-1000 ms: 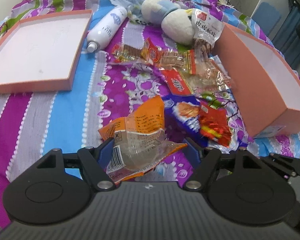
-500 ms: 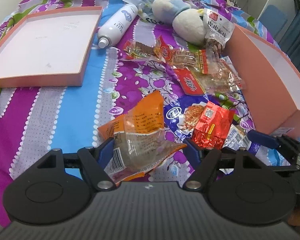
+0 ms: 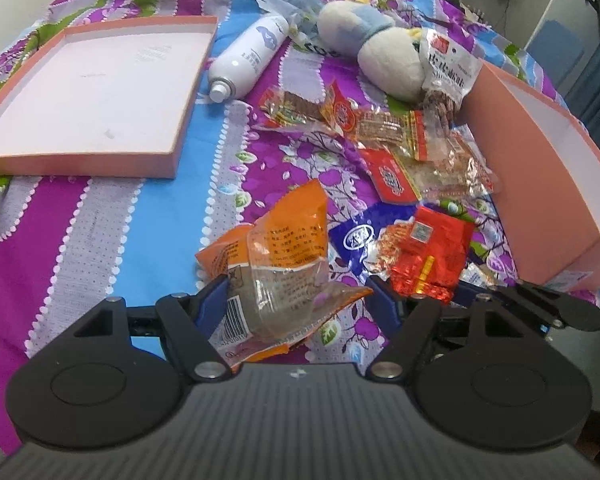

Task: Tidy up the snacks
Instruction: 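Grasp the red foil-wrapped candy with the right tool while the left tool holds the orange bag, then carry the orange bag and red candy toward the open pink box with both tools, then lower the right tool past the bed edge toward the red tea packet on the floor, then grasp the red tea packet with the right tool and lift it, then carry the red tea packet and orange bag over the pink box with both tools, then open both tools to drop the orange bag and red tea packet into the box, then withdraw both tools from the box back toward the snack pile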

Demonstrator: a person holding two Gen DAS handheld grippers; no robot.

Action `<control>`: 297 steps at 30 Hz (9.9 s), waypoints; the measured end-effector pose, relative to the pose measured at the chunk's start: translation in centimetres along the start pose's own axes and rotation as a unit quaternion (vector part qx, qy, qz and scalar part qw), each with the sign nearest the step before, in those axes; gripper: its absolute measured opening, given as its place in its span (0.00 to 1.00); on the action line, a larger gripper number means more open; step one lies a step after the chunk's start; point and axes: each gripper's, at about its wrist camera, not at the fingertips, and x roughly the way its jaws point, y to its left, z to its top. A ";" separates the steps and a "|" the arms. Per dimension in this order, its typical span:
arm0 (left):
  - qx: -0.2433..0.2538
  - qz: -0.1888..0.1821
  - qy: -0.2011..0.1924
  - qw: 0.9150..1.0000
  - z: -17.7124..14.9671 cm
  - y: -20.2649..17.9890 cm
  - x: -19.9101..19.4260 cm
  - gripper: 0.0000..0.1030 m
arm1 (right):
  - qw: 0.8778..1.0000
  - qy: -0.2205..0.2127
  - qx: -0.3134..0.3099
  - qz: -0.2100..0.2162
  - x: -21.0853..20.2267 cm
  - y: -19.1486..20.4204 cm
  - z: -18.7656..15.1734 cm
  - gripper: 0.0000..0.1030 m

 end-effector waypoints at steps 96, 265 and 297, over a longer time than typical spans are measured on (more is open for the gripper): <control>-0.046 -0.079 -0.082 0.992 -1.1 3.1 -9.5 0.74 | 0.888 0.265 -0.348 0.141 -3.4 4.3 -6.2 0.37; 0.210 -0.163 -0.094 0.960 14.7 -26.4 -6.5 0.89 | 0.959 -0.103 0.184 -0.190 -19.2 -20.8 7.4 0.82; 0.081 -0.121 -0.113 0.983 1.1 -10.5 -11.4 0.89 | 0.983 -0.104 0.126 -0.083 -19.3 -3.1 -0.4 0.82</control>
